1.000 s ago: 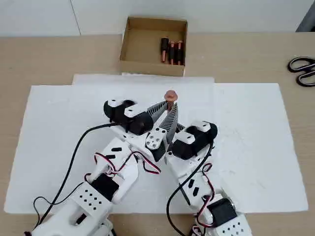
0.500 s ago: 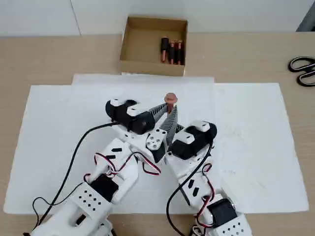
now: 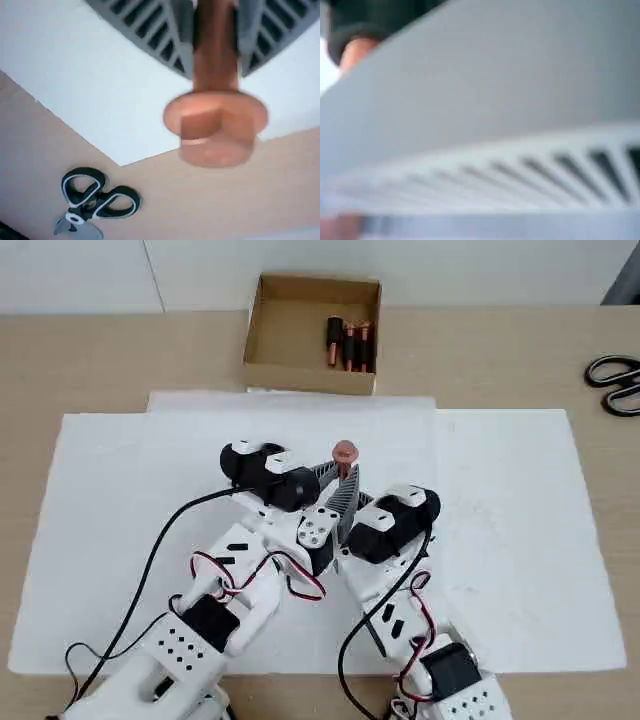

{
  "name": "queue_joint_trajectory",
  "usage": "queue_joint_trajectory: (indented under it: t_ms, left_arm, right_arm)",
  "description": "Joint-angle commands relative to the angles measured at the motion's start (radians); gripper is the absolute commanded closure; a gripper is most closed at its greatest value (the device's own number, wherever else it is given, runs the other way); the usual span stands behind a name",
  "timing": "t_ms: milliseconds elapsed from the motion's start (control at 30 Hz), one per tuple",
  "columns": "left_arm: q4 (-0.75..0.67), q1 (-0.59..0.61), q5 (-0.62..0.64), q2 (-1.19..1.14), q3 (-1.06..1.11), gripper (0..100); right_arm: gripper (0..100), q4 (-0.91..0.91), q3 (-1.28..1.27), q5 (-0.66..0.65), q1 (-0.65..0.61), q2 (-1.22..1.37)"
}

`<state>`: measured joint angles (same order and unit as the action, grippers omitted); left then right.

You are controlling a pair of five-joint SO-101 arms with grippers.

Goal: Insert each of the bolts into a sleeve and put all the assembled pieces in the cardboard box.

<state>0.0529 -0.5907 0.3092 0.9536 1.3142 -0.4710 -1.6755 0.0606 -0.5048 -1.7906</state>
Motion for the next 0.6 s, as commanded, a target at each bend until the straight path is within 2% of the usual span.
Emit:
queue_joint_trajectory:
  t_ms: [0, 367, 433, 567]
  left_arm:
    - [0.063, -0.003, 0.000, 0.008, -0.031, 87]
    - [0.140, -0.003, 0.000, 0.008, -0.073, 84]
    - [0.249, -0.003, 0.002, 0.008, -0.122, 79]
    - [0.575, -0.003, 0.032, 0.008, -0.312, 68]
  right_arm:
    - [99.5, 0.012, -0.005, -0.005, 0.007, -0.027]
    - [99.5, 0.012, -0.005, -0.006, 0.007, -0.027]
    - [99.5, 0.012, -0.005, -0.006, 0.008, -0.027]
    - [99.5, 0.012, -0.005, -0.006, 0.008, -0.027]
